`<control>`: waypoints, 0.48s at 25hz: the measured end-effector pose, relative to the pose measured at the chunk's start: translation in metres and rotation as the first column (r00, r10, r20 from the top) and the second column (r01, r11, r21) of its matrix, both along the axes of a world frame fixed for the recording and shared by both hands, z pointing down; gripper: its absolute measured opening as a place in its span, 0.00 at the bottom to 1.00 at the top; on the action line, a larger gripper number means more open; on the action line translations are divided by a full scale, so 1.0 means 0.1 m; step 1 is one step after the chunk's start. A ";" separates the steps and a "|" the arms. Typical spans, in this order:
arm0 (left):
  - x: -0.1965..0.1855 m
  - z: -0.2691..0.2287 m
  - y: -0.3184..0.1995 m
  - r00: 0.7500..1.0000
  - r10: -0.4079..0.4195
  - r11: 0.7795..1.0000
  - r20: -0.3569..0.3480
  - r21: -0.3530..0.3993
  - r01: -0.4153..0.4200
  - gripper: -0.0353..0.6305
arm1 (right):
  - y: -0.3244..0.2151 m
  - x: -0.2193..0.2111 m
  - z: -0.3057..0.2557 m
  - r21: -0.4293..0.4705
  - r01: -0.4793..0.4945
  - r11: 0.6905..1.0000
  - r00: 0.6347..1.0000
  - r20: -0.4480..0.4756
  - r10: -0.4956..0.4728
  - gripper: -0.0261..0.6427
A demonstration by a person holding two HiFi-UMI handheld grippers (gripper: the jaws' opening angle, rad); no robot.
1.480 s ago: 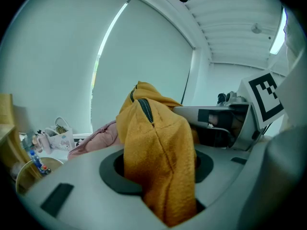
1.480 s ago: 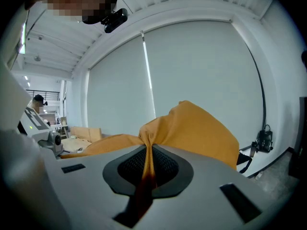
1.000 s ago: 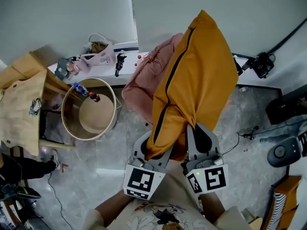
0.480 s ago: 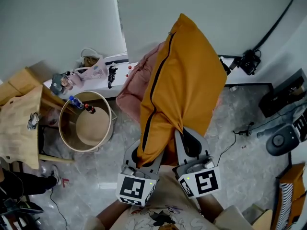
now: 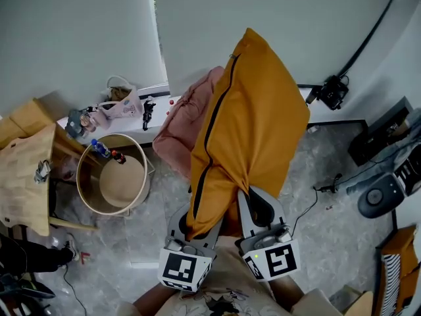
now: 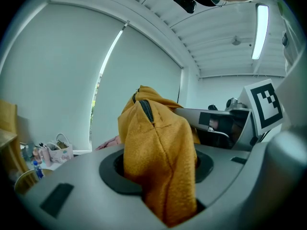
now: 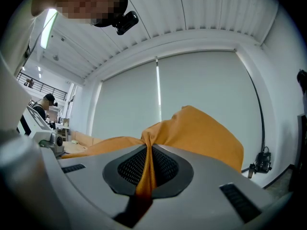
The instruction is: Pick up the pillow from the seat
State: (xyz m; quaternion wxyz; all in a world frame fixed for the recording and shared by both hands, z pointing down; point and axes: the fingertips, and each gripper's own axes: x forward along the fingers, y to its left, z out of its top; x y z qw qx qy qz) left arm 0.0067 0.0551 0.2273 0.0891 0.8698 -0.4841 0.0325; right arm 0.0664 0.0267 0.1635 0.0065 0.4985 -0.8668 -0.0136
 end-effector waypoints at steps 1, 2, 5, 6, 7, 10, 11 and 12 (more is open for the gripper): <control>0.05 -0.02 0.02 1.000 -0.006 1.000 0.001 -0.007 0.006 0.34 | 0.02 0.05 -0.01 0.002 0.005 1.000 1.000 0.003 -0.005 0.09; 0.10 -0.04 0.05 1.000 -0.011 1.000 -0.001 -0.022 0.011 0.34 | 0.04 0.09 -0.02 0.004 0.010 1.000 1.000 0.006 -0.010 0.09; 0.24 -0.09 0.10 0.999 -0.031 0.999 0.011 -0.018 0.031 0.34 | 0.09 0.24 -0.05 -0.002 0.028 1.000 1.000 0.003 -0.028 0.09; 0.28 -0.08 0.12 0.999 -0.039 0.999 0.019 -0.009 0.039 0.34 | 0.10 0.29 -0.05 -0.008 0.035 0.999 0.999 0.002 -0.035 0.09; 0.34 -0.07 0.15 0.999 -0.046 0.999 0.021 -0.014 0.046 0.34 | 0.12 0.35 -0.05 -0.016 0.043 0.999 0.999 0.000 -0.043 0.09; 0.55 -0.08 0.31 0.998 -0.058 0.998 0.015 -0.030 0.058 0.34 | 0.25 0.55 -0.07 -0.029 0.064 0.998 0.998 0.001 -0.064 0.09; 0.61 -0.09 0.34 0.998 -0.060 0.998 0.015 -0.028 0.061 0.34 | 0.29 0.61 -0.07 -0.030 0.067 0.997 0.998 0.005 -0.067 0.09; 0.68 -0.11 0.37 0.998 -0.064 0.998 0.017 -0.026 0.064 0.34 | 0.32 0.68 -0.08 -0.030 0.069 0.997 0.998 0.008 -0.069 0.09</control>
